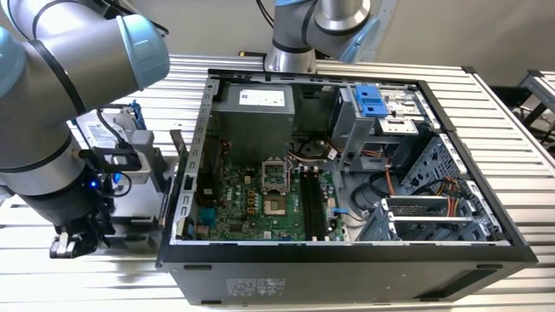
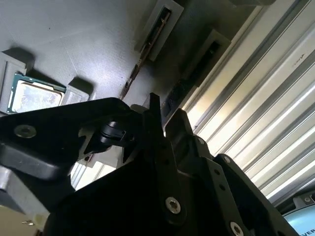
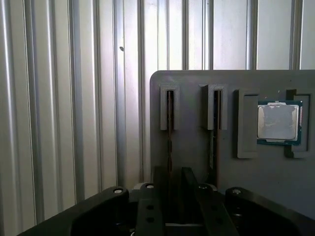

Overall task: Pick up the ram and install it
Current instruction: 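Pick up the ram and move it above insertion slot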

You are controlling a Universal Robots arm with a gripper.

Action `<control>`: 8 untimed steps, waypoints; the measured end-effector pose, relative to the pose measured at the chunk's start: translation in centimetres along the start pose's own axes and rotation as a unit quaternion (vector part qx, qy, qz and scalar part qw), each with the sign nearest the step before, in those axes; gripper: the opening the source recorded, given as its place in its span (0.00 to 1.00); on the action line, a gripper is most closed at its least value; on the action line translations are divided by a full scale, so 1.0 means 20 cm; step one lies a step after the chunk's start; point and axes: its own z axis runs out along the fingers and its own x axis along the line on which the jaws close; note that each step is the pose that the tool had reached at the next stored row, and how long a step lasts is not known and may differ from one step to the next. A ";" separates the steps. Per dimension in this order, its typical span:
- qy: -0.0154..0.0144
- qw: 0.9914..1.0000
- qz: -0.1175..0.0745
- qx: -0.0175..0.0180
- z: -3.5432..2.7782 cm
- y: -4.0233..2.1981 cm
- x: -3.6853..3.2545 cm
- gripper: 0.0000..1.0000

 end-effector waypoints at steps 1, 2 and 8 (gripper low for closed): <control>0.000 1.000 0.000 0.000 0.000 0.000 0.000 1.00; 0.000 1.000 0.000 0.000 0.000 0.000 0.000 1.00; 0.000 1.000 -0.010 0.000 0.000 0.000 0.000 1.00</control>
